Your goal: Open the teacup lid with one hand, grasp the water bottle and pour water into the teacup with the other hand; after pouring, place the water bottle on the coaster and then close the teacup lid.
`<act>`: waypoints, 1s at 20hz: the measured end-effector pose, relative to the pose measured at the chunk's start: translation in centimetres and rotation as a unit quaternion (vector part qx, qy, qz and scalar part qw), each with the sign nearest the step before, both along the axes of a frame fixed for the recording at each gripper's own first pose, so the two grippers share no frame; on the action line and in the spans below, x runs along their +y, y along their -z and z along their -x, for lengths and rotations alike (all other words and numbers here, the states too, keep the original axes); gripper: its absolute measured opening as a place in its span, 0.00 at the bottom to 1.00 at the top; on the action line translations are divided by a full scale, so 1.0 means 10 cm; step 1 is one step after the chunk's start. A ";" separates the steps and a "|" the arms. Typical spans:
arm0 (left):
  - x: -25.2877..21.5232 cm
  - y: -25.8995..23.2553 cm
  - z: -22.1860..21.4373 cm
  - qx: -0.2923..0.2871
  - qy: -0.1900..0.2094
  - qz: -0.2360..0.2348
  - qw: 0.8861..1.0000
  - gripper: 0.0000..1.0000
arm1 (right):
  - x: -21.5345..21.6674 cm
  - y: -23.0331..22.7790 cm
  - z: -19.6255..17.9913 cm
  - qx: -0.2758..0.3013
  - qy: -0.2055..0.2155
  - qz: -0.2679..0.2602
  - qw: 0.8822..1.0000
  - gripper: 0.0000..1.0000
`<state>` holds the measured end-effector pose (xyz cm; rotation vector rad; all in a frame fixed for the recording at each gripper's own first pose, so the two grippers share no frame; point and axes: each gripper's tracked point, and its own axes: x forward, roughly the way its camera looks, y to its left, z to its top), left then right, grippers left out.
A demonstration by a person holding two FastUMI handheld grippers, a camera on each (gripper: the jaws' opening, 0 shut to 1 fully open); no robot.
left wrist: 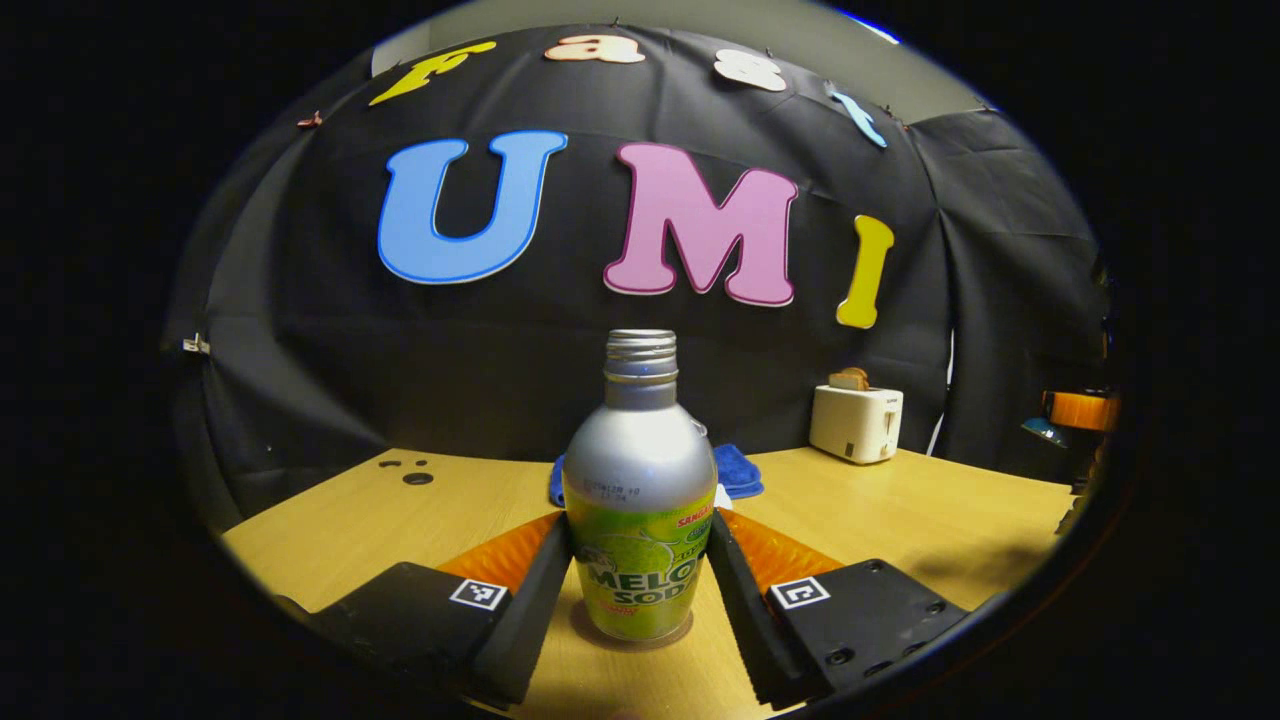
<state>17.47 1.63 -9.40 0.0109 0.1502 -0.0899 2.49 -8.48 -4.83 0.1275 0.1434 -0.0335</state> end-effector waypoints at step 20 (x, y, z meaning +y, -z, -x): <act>0.16 0.09 0.43 0.019 -0.029 -0.048 0.998 0.96 | 0.26 0.15 -0.10 0.015 -0.025 -0.022 0.999 0.30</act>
